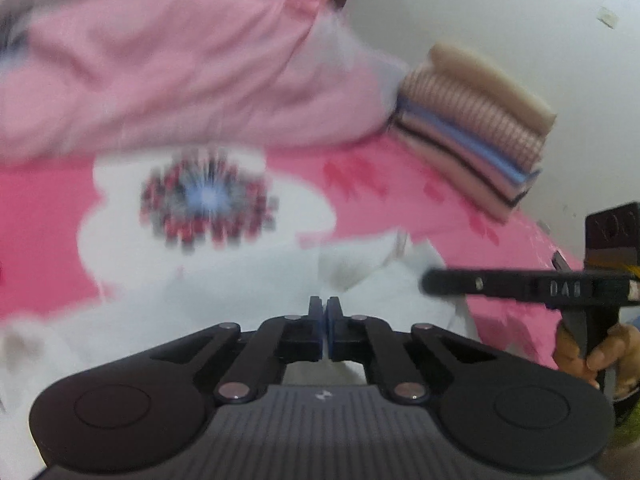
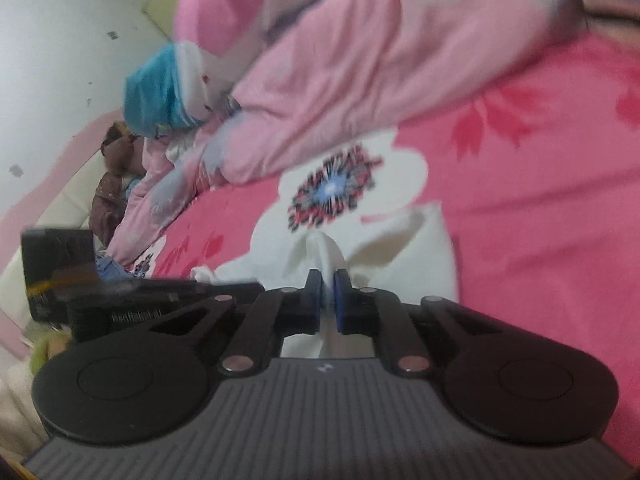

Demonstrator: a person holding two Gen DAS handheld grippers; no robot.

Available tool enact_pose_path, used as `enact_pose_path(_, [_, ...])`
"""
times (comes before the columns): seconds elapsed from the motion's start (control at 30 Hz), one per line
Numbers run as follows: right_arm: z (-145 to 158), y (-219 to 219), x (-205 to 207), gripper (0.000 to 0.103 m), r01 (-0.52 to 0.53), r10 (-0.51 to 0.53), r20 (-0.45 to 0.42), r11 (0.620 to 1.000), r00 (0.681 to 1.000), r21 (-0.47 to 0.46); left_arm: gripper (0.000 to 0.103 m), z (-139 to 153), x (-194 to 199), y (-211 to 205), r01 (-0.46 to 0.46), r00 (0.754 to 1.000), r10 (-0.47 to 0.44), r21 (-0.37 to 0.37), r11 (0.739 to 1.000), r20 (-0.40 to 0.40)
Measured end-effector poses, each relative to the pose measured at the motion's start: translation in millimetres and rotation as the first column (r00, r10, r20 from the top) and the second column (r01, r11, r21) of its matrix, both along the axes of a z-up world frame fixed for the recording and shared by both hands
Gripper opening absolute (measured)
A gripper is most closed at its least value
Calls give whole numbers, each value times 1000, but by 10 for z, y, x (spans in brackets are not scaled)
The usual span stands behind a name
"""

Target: Fold clothes

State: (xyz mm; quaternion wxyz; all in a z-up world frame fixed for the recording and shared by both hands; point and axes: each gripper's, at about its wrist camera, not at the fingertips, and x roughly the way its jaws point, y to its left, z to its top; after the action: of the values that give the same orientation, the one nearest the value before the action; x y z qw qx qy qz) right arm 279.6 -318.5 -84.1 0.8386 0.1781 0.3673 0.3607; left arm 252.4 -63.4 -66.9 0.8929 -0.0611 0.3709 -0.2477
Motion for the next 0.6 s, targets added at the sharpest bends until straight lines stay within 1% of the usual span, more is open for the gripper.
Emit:
enact_pose_path(0.07, [3, -9, -4, 6, 3, -2, 45, 1000, 999, -18, 2, 54, 28, -60, 16, 998, -17, 25, 1000, 60])
enact_pose_path(0.13, [-11, -10, 4, 5, 6, -3, 79, 999, 997, -38, 2, 51, 71, -134, 28, 995, -34, 67, 997, 98])
enact_pose_path(0.33, [-175, 42, 107, 6, 16, -8, 82, 994, 997, -104, 3, -177, 168, -346, 60, 984, -92, 208, 976, 150])
enact_pose_path(0.4, [-212, 46, 125, 6, 36, -25, 77, 990, 997, -134, 7, -258, 196, -385, 65, 984, -102, 239, 969, 147])
enact_pose_path(0.47, [-236, 46, 120, 6, 51, -39, 79, 986, 996, -158, 23, -284, 204, -357, 52, 987, -86, 234, 971, 138])
enact_pose_path(0.5, [-241, 41, 111, 6, 57, -44, 82, 985, 996, -163, 26, -262, 200, -317, 38, 988, -69, 214, 976, 139])
enact_pose_path(0.57, [-247, 26, 91, 6, 73, -58, 89, 983, 994, -170, 37, -184, 174, -222, 20, 990, -42, 163, 986, 135])
enact_pose_path(0.6, [-241, 14, 80, 6, 84, -69, 94, 982, 993, -171, 39, -133, 149, -172, 15, 991, -33, 134, 991, 130])
